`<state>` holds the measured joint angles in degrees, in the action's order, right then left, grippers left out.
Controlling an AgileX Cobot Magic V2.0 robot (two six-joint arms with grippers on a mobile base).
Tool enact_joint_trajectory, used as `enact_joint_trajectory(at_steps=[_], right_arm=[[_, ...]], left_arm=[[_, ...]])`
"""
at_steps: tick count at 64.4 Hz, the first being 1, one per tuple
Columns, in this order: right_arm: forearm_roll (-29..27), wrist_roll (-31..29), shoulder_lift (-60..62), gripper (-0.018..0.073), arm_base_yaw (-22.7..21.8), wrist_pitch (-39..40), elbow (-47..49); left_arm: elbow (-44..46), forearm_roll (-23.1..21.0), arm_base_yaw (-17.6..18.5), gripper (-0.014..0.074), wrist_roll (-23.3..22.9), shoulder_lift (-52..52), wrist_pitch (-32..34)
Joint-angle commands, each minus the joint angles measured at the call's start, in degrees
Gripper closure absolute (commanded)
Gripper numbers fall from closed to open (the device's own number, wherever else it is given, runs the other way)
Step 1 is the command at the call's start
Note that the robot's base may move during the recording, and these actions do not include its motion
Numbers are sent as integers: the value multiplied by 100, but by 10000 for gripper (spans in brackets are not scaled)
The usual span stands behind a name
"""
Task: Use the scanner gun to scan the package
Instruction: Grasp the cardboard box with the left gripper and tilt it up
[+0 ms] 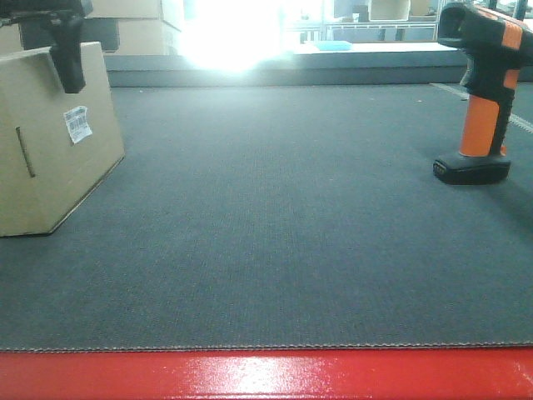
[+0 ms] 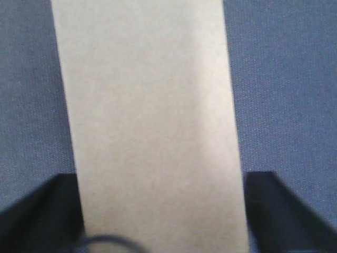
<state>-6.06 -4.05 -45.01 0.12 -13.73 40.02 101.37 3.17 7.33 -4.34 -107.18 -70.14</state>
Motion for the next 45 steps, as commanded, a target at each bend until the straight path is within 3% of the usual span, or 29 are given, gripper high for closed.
enact_joint_trajectory(at_steps=[1, 8, 18, 30, 36, 39, 45], right_arm=[[32, -14, -1, -10, 4, 83, 49], [32, -14, -1, -10, 4, 83, 49], [32, -14, -1, -10, 4, 83, 49], [32, -14, -1, -10, 68, 8, 49], [32, -14, -1, -10, 119, -58, 49], [32, -14, -1, -10, 119, -106, 49], [16, -14, -1, -9, 119, -93, -30]], left_arm=[[65, -12, -30, 371, -73, 8, 17], [65, -12, -30, 713, -73, 8, 17], [65, -276, -30, 708, -73, 127, 17], [65, -1195, -40, 708, 319, 597, 17], [54, -2118, -131, 708, 695, 851, 17], [43, -2855, -270, 708, 999, 973, 17], [-4, -3880, -549, 708, 1365, 1094, 17]])
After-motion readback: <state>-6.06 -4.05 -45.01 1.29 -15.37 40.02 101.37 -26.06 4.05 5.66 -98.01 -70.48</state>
